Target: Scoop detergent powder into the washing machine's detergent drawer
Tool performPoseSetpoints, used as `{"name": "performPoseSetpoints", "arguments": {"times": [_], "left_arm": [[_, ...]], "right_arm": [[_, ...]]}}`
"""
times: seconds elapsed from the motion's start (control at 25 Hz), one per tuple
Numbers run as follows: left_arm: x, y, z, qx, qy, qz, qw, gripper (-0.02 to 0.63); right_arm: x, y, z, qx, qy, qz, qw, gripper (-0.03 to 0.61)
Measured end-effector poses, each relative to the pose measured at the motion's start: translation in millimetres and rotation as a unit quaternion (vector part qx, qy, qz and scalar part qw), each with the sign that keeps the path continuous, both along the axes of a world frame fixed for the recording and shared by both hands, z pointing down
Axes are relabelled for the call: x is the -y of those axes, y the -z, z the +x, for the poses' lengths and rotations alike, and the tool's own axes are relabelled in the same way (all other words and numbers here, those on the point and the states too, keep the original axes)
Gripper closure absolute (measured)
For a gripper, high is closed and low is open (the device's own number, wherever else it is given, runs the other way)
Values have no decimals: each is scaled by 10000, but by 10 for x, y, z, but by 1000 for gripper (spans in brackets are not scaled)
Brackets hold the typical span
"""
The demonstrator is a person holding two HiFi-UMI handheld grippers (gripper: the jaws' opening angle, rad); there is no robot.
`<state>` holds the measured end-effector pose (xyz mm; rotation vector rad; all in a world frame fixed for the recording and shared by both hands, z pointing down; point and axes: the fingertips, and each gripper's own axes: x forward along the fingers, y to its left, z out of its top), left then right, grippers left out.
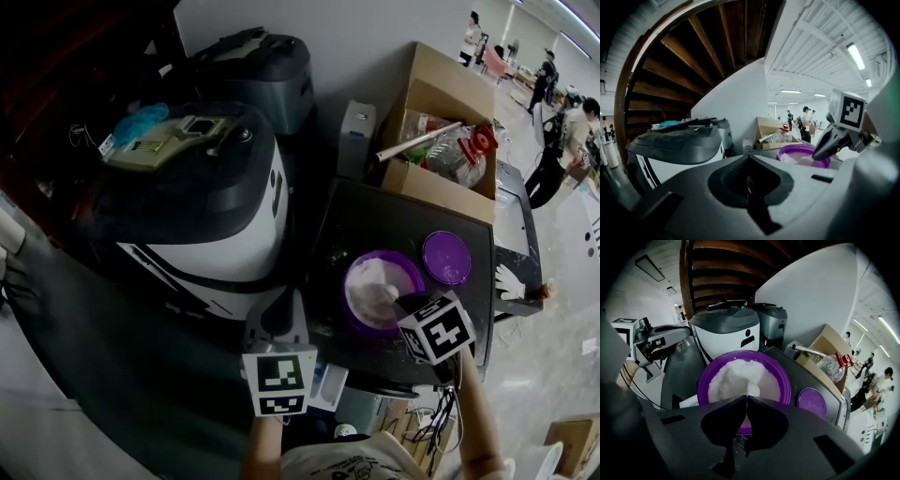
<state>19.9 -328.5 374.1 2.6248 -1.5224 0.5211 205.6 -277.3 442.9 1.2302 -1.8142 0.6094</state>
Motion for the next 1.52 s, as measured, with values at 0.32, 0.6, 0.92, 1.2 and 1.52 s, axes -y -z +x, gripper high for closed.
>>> {"name": "performPoseSetpoints", "arguments": {"times": [0.32,0.6,0.92,1.2,1.52], "left_arm": [[-6,10,0,-16,7,3,10000,611],[-19,-30,-4,-36,47,-38,10000,611],[-32,-16,-33,-45,112,-41,9999,611],[-67,-6,-51,-40,130,-19,9999,612],[-130,47,-24,-68,145,39,9999,611]], "right_arm": [[-18,11,-95,196,208,-149,9995,557],[-22,-18,-153,224,380,-253,9987,557],[-11,7,-147,745,147,-269,9968,557],[-24,64,-152,1096,-20,-194,9938,557],[-62,102,-136,1600,-324,-103,9865,557]]}}
